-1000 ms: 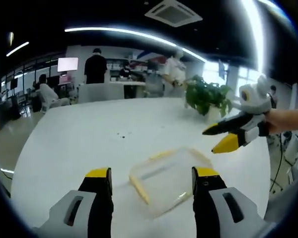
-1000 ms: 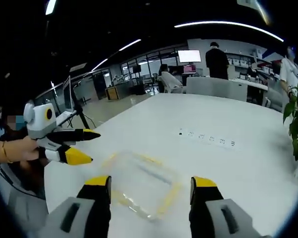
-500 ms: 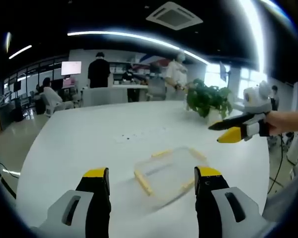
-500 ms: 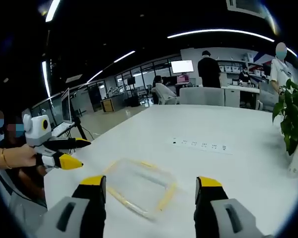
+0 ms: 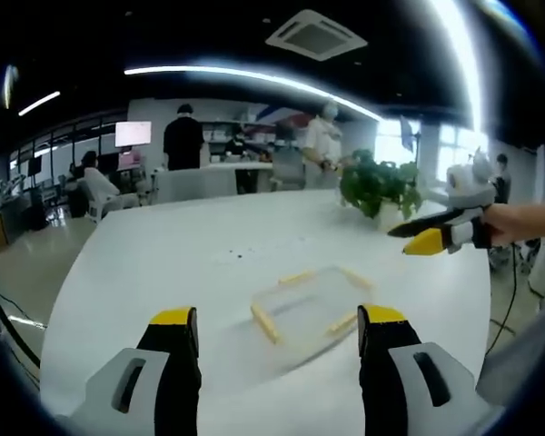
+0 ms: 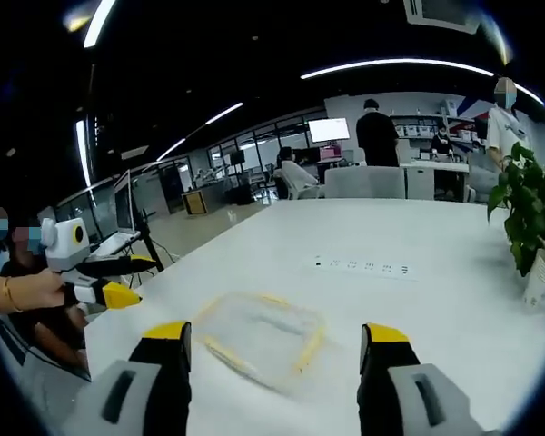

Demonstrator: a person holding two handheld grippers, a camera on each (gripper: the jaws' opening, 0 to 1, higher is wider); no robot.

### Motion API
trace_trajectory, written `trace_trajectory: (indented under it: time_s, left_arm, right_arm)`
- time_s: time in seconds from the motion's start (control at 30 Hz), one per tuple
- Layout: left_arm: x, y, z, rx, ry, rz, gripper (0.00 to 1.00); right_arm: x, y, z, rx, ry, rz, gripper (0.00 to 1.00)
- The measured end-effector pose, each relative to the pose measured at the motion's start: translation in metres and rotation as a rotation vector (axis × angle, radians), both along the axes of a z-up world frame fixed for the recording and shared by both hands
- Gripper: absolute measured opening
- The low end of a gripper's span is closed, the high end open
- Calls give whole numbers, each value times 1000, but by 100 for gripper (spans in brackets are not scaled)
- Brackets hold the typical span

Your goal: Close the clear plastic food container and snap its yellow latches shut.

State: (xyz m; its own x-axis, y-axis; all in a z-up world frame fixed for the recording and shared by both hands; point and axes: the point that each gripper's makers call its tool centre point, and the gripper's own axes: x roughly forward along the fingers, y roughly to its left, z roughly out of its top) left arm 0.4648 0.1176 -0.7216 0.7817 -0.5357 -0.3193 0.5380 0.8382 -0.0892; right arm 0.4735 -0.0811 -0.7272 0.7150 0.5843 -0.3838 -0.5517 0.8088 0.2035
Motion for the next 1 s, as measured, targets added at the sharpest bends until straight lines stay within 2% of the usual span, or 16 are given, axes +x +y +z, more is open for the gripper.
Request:
trace_trajectory:
  time_s: [0.43,1.0]
  left_arm:
    - [-26,8,2,-4,-9,18,70]
    - [-48,16,1,-33,-11,47,70]
  right_arm:
    - [-26,0,5,4,-18,1,76]
    - [-63,-6,-9,9,16,-12,75]
